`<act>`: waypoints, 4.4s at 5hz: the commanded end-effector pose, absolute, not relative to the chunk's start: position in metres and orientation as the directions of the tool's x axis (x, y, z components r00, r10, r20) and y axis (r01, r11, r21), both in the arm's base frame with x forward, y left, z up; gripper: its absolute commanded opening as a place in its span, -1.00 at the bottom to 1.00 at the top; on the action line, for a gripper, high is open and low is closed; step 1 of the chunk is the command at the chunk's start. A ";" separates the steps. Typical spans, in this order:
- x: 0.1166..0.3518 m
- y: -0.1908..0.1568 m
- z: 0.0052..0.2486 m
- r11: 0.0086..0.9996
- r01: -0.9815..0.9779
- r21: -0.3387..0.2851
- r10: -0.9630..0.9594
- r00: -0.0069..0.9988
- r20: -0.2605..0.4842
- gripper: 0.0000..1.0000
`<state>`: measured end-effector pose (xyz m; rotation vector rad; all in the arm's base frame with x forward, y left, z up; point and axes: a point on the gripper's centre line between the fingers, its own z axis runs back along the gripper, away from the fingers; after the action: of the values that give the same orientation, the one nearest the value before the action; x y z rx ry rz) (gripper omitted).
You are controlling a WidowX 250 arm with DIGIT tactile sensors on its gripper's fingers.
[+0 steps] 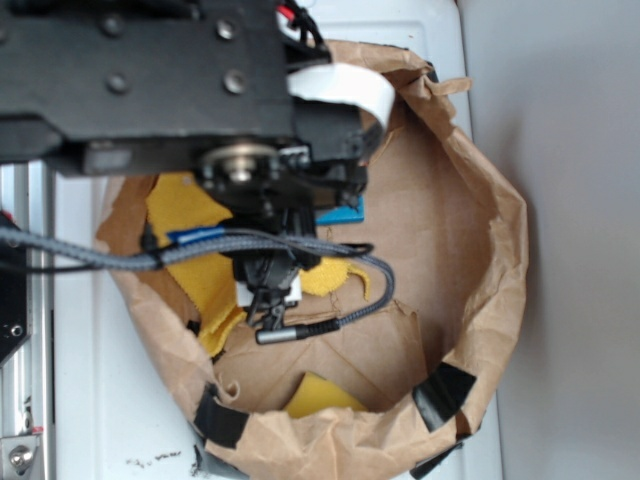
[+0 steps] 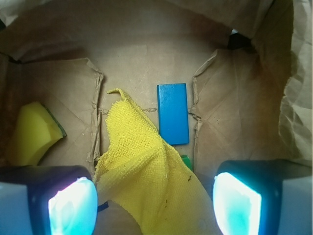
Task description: Grab the blue block.
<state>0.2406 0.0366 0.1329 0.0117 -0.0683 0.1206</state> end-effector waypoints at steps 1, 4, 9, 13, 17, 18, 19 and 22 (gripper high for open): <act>0.244 0.039 0.141 0.993 -0.118 0.015 0.116 0.988 0.105 1.00; 0.309 0.033 0.094 0.991 -0.129 0.014 0.126 0.980 0.154 1.00; 0.341 0.063 0.069 0.973 -0.229 -0.007 0.228 0.966 0.119 1.00; 0.261 0.083 0.093 0.972 -0.215 -0.093 0.228 0.956 0.182 1.00; 0.273 0.051 0.032 0.968 -0.250 0.029 0.240 0.950 0.198 -0.56; 0.274 0.051 0.036 0.965 -0.260 0.024 0.249 0.946 0.208 -1.00; 0.277 0.048 0.036 0.964 -0.264 0.020 0.253 0.941 0.226 -1.00; 0.275 0.050 0.119 0.951 -0.258 -0.168 0.285 0.944 0.164 -1.00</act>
<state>0.2684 0.0407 0.1038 -0.1568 -0.1193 0.2749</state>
